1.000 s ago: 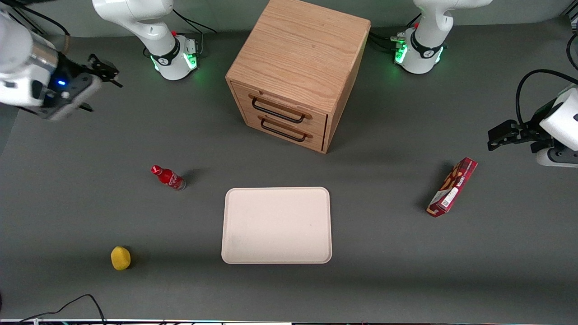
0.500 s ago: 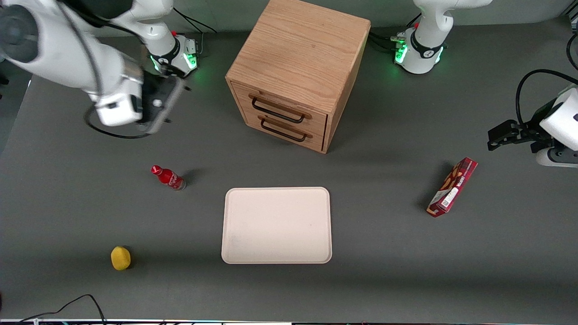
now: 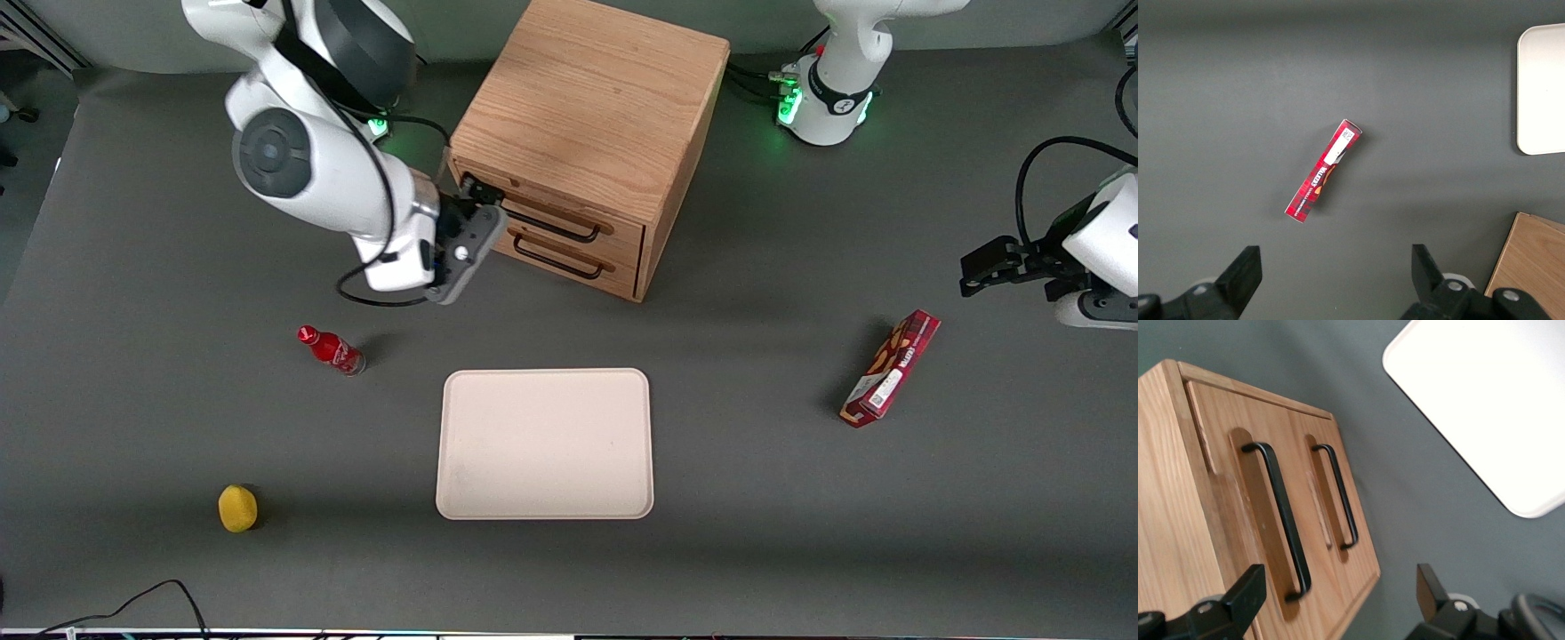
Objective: Open upper drawer
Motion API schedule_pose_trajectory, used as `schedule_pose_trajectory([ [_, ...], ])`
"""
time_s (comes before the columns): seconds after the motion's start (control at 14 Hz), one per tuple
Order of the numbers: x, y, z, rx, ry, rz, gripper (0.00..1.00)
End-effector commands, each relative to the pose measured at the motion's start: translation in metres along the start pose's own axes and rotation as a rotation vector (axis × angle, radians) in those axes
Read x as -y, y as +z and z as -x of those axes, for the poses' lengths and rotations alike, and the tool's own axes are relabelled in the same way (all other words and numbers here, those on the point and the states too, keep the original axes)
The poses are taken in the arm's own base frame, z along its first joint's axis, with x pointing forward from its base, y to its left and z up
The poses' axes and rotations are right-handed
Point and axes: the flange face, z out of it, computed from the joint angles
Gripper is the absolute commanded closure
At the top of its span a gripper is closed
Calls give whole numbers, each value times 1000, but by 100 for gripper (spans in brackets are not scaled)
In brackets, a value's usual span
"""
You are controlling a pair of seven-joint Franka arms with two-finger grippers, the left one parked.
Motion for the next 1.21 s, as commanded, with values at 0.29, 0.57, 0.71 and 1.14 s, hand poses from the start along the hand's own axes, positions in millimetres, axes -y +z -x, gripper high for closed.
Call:
schedule_pose_trajectory([
  [0.29,47,54,-17,85,-59,133,0],
  [0.57,46,80,-19,57,-54,151,0],
  [0.71,40,87,-21,65,-59,170,0],
  [1.14,46,102,-28,58,-43,179,0],
])
